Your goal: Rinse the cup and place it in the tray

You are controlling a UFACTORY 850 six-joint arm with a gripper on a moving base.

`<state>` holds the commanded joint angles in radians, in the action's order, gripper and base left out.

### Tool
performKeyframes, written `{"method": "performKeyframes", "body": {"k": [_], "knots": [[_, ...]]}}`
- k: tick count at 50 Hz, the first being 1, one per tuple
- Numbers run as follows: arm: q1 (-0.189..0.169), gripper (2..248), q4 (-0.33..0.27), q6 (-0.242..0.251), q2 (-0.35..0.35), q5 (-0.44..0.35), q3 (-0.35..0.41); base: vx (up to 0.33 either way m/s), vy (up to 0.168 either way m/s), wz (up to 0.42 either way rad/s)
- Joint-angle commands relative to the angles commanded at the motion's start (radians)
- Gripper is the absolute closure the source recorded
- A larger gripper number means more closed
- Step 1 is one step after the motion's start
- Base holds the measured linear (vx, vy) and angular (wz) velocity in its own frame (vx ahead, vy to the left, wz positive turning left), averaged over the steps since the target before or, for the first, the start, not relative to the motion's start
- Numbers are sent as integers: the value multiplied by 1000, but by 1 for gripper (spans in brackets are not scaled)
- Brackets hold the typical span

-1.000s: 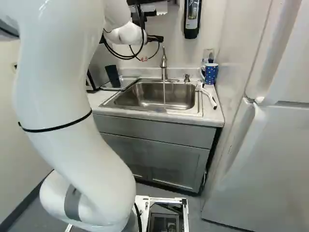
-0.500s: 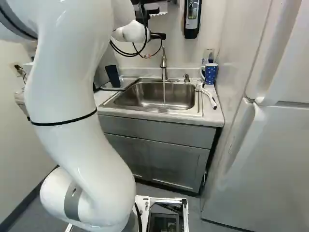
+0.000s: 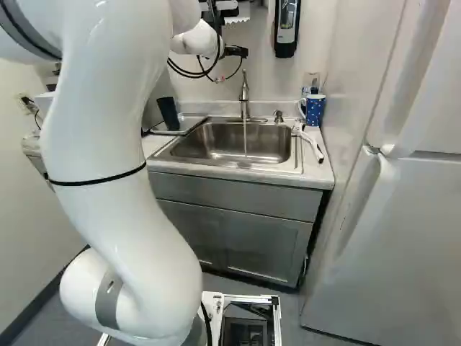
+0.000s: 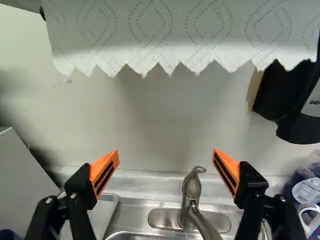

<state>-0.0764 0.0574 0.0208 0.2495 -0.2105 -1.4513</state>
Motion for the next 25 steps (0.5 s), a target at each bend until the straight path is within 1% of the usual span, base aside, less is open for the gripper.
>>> {"method": "performKeyframes", "body": {"k": [9, 25], "knots": [[-5, 3, 0, 0, 5, 34, -24, 0, 0, 0], [-19, 3, 0, 0, 17, 34, -38, 0, 0, 0]]}}
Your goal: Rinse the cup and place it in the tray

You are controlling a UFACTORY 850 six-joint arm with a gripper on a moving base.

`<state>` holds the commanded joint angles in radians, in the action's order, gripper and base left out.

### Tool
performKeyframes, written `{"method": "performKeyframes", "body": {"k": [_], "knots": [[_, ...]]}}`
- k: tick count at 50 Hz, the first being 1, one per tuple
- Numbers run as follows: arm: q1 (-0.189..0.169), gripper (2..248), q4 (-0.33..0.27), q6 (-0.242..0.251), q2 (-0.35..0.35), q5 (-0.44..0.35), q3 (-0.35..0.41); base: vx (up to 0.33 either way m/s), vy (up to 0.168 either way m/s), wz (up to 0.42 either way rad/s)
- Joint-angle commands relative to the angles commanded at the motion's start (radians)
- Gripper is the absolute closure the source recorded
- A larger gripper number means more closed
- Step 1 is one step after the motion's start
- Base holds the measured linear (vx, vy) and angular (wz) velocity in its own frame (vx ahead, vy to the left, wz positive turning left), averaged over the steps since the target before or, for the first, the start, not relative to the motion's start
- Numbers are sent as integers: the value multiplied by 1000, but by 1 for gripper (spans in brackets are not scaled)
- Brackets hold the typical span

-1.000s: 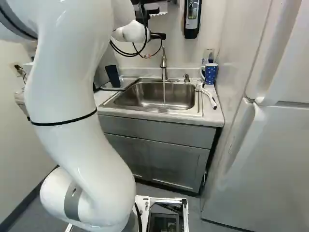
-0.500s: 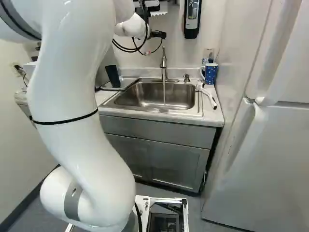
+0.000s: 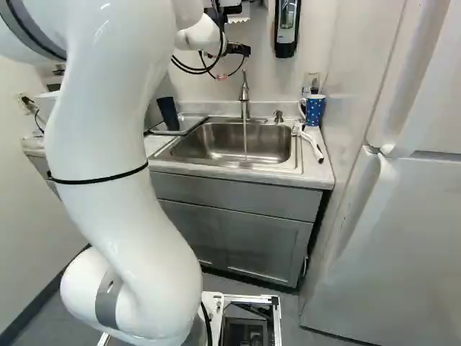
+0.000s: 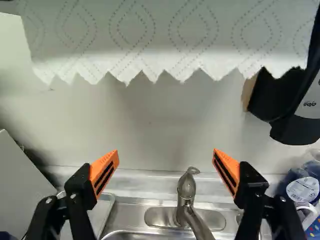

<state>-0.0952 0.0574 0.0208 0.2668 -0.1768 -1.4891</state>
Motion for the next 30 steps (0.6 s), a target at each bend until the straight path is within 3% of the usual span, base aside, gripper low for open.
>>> {"method": "performKeyframes", "body": {"k": [30], "knots": [[-2, 3, 0, 0, 1, 0, -1, 0, 0, 0]]}}
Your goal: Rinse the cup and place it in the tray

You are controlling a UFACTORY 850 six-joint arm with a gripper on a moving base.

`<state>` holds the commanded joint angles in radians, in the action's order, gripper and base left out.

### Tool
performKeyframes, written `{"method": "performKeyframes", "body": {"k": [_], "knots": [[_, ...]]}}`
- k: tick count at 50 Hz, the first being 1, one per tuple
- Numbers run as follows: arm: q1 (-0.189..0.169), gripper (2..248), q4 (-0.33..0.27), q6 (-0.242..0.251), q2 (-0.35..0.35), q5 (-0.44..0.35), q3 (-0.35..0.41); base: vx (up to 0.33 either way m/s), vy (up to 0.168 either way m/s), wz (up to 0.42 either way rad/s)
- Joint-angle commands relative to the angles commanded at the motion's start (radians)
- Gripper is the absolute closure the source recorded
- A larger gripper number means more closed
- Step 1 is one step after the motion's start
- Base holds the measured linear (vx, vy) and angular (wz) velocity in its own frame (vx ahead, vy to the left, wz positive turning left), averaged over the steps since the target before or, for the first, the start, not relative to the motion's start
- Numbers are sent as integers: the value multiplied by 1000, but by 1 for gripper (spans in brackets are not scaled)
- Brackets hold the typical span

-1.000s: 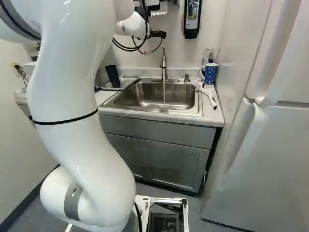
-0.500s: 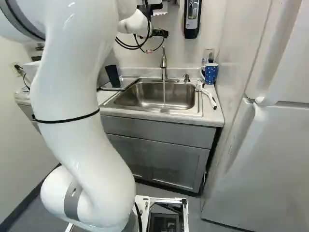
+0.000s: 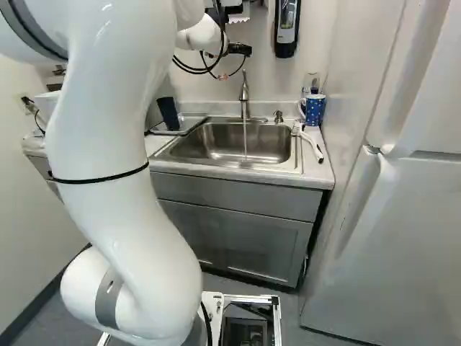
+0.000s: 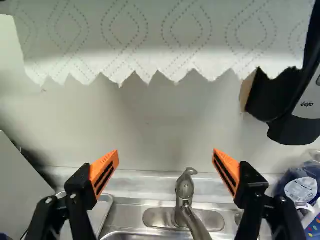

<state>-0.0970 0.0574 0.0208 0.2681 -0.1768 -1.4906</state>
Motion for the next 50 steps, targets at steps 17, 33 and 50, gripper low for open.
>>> {"method": "performKeyframes", "body": {"k": [17, 33, 50], "knots": [[0, 3, 0, 0, 10, 0, -11, 0, 0, 0], [2, 3, 0, 0, 37, 0, -25, 0, 0, 0], [3, 3, 0, 0, 75, 0, -51, 0, 0, 0]]}}
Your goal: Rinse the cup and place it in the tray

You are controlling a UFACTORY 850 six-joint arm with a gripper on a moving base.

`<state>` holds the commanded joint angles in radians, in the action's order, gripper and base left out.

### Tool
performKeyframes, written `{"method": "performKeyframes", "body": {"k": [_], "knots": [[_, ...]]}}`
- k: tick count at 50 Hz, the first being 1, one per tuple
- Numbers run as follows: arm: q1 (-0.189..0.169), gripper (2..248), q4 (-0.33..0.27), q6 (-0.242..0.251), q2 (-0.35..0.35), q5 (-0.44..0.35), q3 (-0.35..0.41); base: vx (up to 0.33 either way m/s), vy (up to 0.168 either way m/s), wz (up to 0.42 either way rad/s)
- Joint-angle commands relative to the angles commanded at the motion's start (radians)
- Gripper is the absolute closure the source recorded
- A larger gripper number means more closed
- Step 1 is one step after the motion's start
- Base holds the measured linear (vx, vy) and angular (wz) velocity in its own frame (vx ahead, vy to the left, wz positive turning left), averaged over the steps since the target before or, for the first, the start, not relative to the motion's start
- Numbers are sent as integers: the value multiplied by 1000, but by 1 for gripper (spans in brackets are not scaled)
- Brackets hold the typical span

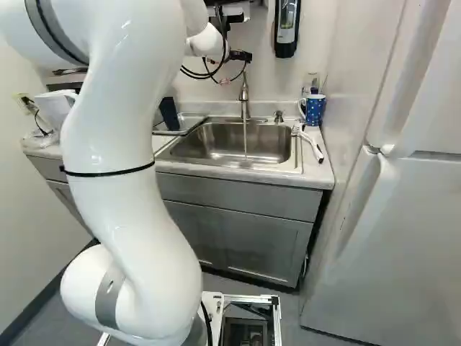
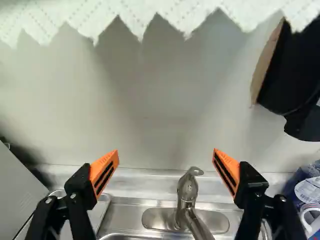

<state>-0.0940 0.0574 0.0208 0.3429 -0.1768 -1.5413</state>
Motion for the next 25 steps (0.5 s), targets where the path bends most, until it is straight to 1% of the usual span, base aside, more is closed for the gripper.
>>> {"method": "performKeyframes", "body": {"k": [16, 25], "knots": [[7, 3, 0, 0, 51, 0, -60, 0, 0, 0], [10, 3, 0, 0, 64, 0, -76, 0, 0, 0]]}}
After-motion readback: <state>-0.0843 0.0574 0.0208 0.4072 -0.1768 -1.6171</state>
